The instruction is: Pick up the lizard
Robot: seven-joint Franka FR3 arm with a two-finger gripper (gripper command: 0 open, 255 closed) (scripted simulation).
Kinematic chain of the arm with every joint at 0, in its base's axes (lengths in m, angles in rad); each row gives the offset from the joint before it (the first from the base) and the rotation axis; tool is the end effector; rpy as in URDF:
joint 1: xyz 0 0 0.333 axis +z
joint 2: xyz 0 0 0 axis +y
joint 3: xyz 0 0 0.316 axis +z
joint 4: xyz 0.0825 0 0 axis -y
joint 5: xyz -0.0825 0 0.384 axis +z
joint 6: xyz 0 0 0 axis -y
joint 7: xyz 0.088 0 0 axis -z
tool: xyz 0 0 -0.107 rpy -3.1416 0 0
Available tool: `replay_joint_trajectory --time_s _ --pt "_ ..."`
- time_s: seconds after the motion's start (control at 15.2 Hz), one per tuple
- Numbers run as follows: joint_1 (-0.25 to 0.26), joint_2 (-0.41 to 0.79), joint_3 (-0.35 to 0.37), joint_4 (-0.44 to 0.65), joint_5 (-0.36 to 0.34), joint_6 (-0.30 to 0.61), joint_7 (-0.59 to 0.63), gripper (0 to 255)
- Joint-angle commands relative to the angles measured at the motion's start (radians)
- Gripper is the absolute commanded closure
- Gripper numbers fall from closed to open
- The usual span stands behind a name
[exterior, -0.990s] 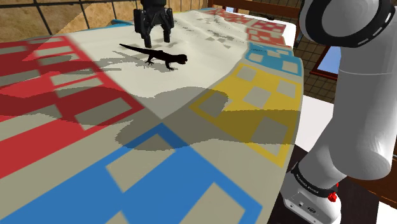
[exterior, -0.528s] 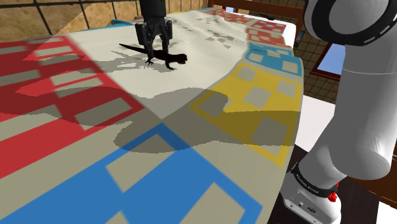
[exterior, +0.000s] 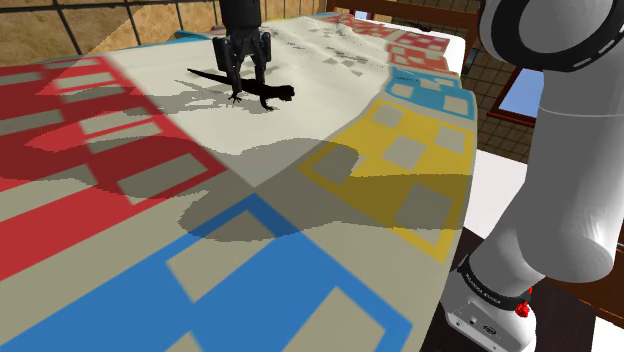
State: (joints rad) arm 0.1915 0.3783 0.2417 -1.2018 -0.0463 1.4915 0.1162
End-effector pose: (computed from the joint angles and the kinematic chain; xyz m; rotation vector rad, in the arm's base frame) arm 0.6085 0.2410 0.5660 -3.0831 -0.4693 0.1356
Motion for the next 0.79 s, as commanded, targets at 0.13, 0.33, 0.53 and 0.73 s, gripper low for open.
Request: replay_joint_trajectory --time_s 0.13,0.33,0.53,0.73 --pt "0.003 0.014 0.0 0.049 -0.003 -0.036 0.0 255" --pt "0.01 0.036 0.0 0.124 -0.008 -0.089 0.002 255" --pt "0.02 0.065 0.0 0.212 -0.015 -0.148 0.004 255" --pt "0.033 0.106 -0.001 0.32 -0.024 -0.216 0.007 255"
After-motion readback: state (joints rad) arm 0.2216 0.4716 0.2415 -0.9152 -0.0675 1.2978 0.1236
